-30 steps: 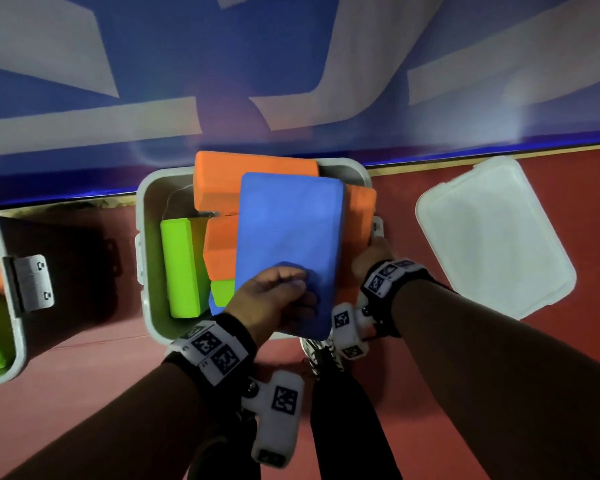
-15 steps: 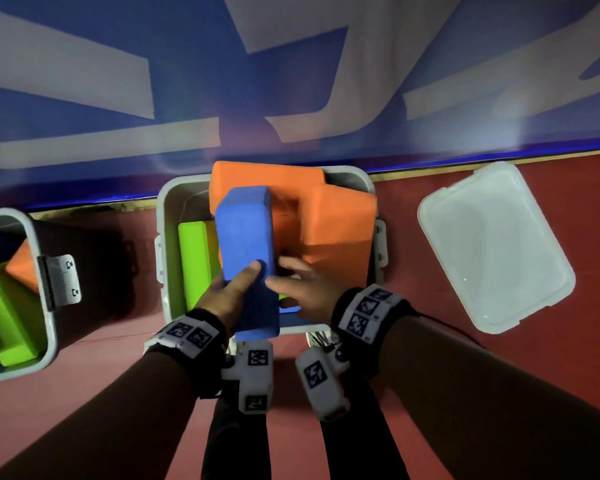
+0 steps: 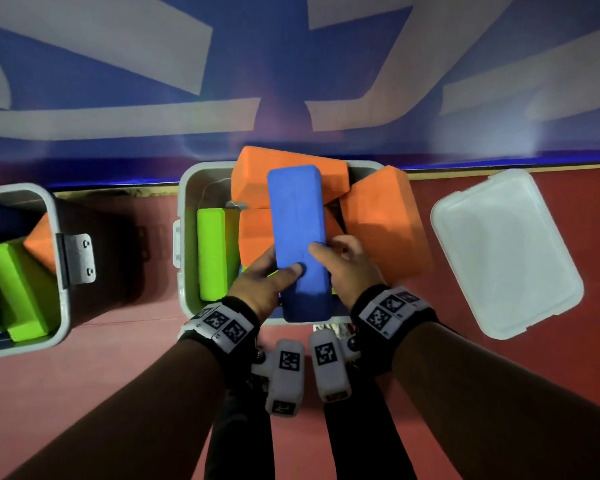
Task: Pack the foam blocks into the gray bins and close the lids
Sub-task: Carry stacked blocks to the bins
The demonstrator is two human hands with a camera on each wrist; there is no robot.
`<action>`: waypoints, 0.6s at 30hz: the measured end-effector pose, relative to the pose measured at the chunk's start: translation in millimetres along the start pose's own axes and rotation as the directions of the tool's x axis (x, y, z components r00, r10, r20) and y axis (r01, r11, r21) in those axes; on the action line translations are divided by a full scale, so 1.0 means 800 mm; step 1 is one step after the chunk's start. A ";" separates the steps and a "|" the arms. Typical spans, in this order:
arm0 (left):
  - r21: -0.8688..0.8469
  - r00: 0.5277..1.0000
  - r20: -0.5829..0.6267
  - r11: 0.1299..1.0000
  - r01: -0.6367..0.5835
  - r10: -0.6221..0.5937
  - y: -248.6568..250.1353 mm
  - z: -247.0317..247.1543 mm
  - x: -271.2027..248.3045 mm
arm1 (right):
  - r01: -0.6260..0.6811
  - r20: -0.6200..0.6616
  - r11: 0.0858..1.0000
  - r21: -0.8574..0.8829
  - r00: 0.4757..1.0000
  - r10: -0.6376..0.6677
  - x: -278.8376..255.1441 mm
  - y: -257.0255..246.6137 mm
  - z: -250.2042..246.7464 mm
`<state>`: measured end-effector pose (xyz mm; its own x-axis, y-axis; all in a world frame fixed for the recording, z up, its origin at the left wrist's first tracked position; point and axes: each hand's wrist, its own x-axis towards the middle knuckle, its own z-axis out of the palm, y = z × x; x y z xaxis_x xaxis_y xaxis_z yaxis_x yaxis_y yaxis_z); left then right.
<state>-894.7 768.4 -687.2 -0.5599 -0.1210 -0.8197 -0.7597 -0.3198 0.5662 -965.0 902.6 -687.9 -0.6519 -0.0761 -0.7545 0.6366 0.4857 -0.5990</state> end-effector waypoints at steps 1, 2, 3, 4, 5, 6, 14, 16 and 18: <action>-0.025 1.000 0.004 1.000 -0.010 0.010 -0.003 0.004 0.000 | 0.008 -0.009 1.000 -0.002 1.000 -0.008 -0.001 0.003 -0.004; -0.023 1.000 -0.017 1.000 -0.021 0.021 -0.008 0.005 0.003 | 0.016 -0.001 1.000 -0.010 1.000 -0.016 -0.005 0.003 -0.005; -0.004 0.998 -0.048 0.999 -0.032 0.032 -0.011 0.006 0.005 | 0.019 0.031 1.000 -0.020 0.999 -0.018 -0.007 0.005 -0.003; 0.042 0.995 -0.093 0.998 -0.039 0.042 -0.013 0.005 0.007 | 0.019 0.086 0.999 -0.038 0.996 -0.016 -0.010 0.005 -0.001; 0.099 0.988 -0.145 0.994 -0.039 0.053 -0.017 0.000 0.011 | 0.008 0.155 0.998 -0.062 0.988 0.001 -0.009 0.011 0.005; 0.144 0.980 -0.191 0.989 -0.024 0.051 -0.019 -0.005 0.013 | -0.008 0.216 0.995 -0.097 0.976 0.029 -0.011 0.012 0.011; 0.062 0.952 -0.302 0.995 0.081 -0.059 -0.033 -0.050 0.020 | -0.024 0.314 0.952 -0.304 0.941 0.124 0.007 0.017 0.013; 0.071 0.957 -0.281 0.992 0.100 -0.077 -0.030 -0.057 0.019 | -0.030 0.295 0.939 -0.342 0.946 0.137 0.008 0.017 0.005; 0.062 0.960 -0.270 0.993 0.100 -0.080 -0.020 -0.061 0.017 | -0.017 0.269 0.935 -0.354 0.956 0.119 0.006 0.013 -0.004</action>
<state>-873.8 726.2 -711.5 -0.3874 -0.3445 -0.8551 -0.8310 -0.2711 0.4857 -962.6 909.8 -697.1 -0.4369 -0.2490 -0.8644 0.4600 0.7640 -0.4525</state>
